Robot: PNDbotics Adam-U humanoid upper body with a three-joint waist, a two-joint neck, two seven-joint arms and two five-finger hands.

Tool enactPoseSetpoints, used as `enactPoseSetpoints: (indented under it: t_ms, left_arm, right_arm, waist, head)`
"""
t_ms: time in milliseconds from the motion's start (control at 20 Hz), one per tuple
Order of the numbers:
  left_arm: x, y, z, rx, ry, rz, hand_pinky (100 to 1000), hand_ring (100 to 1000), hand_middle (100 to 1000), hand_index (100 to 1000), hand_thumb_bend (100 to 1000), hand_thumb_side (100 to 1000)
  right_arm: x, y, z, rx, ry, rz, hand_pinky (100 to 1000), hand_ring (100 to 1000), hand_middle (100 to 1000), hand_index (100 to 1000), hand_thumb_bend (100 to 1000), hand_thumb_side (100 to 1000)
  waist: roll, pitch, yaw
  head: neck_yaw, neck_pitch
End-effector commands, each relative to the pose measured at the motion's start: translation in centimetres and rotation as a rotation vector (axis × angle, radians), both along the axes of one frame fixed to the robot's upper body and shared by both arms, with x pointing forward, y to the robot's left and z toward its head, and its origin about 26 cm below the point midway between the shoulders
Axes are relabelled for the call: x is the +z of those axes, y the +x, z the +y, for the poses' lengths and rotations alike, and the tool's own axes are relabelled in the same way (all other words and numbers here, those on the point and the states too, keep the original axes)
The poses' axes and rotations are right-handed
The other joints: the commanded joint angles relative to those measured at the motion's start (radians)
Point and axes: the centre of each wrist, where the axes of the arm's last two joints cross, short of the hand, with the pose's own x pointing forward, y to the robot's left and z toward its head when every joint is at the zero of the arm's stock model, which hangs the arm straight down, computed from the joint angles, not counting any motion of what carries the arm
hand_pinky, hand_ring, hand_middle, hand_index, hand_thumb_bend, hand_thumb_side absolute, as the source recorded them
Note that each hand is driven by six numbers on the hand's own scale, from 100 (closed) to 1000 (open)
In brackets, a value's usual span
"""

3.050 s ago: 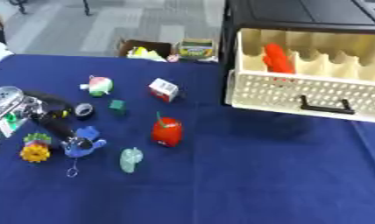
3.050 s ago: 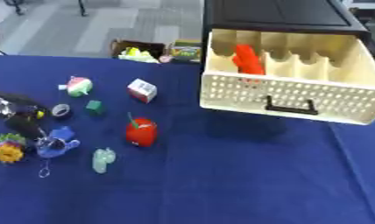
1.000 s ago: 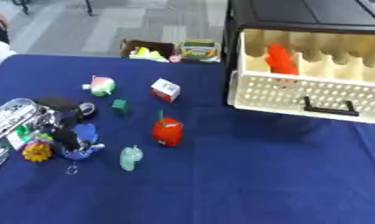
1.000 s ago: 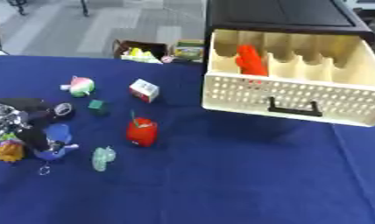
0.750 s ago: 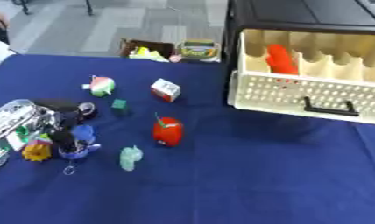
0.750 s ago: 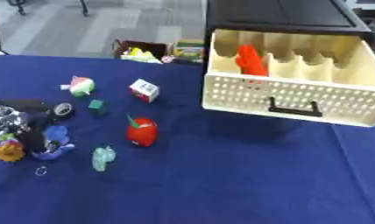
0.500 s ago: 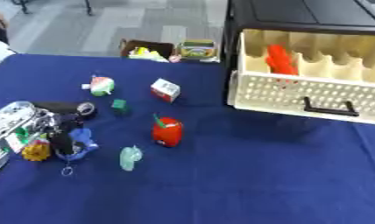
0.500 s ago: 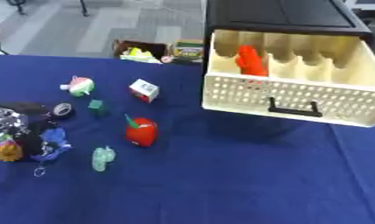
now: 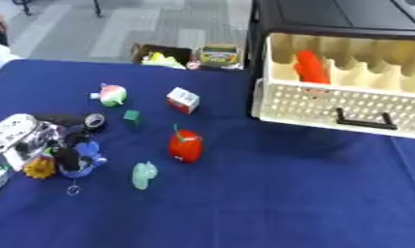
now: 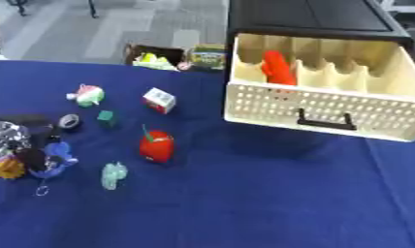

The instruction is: Pick up objects from table and place into drawer.

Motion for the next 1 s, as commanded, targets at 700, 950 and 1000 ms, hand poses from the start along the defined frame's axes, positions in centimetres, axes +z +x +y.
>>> enactPoseSetpoints:
  t_ms: [700,950,1000]
  left_arm:
    - [5.5,-2.4,-0.7,0.000,-0.040,-0.193,100,349,562,301,100,278]
    - [7.7,-3.4,-1.4,-0.029,-0.044,-0.272,100,331,555,271,100,277]
    - [8.2,-3.6,-1.6,-0.037,-0.048,-0.292,100,327,551,268,100,276]
  right_arm:
    - [1.1,-0.6,-0.1,-0.001,-0.007,-0.041,227,390,323,748,100,985]
    - [1.2,-0.7,-0.1,-0.001,-0.005,-0.047,226,389,322,747,100,987]
    - [1.2,-0.7,-0.1,-0.001,-0.005,-0.048,226,389,321,746,100,986]
  waist:
    - [0.003,-0.033,0.007]
    - [0.007,-0.036,0.011]
    - [0.008,-0.037,0.012]
  head:
    - [-0.006,-0.009]
    - [-0.010,-0.002]
    - [-0.012,-0.001]
